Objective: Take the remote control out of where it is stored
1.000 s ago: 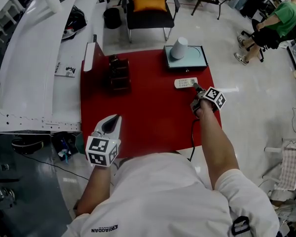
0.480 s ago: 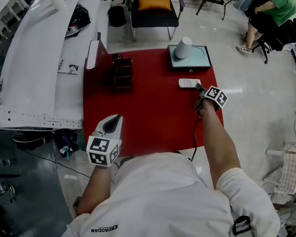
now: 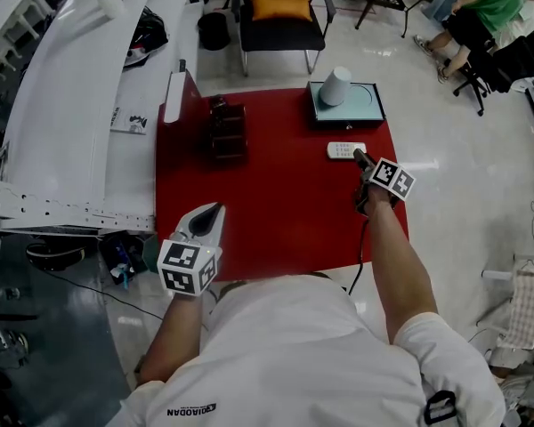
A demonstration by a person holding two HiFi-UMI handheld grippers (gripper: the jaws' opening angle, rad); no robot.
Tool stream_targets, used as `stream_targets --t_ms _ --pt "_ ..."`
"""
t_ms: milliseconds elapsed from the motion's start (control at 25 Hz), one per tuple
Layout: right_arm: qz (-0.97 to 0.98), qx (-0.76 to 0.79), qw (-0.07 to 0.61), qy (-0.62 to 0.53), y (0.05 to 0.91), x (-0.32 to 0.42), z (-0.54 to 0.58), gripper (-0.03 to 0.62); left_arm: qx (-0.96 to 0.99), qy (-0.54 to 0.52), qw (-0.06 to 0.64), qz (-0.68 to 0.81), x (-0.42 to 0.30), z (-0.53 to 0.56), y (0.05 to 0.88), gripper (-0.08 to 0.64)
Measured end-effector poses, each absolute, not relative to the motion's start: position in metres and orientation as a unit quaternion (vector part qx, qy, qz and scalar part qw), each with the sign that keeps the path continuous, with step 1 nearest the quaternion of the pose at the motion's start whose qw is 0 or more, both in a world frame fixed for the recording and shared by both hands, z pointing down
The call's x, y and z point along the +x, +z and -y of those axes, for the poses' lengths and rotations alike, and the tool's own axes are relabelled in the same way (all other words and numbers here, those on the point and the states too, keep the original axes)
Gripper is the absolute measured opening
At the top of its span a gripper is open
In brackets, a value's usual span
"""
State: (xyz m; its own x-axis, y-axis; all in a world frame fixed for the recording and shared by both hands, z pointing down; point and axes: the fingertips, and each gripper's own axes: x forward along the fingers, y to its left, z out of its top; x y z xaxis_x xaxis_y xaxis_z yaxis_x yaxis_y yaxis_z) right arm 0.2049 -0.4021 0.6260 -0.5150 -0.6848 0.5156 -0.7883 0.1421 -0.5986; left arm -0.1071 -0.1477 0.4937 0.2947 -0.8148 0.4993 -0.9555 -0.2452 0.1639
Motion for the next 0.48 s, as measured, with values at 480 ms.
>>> stream_targets --t_ms 480 --pt "0.883 0.306 0.052 0.352 0.517 0.064 0.279 0.005 0.784 0.133 0.207 0.570 -0.121 0.146 0.479 0.002"
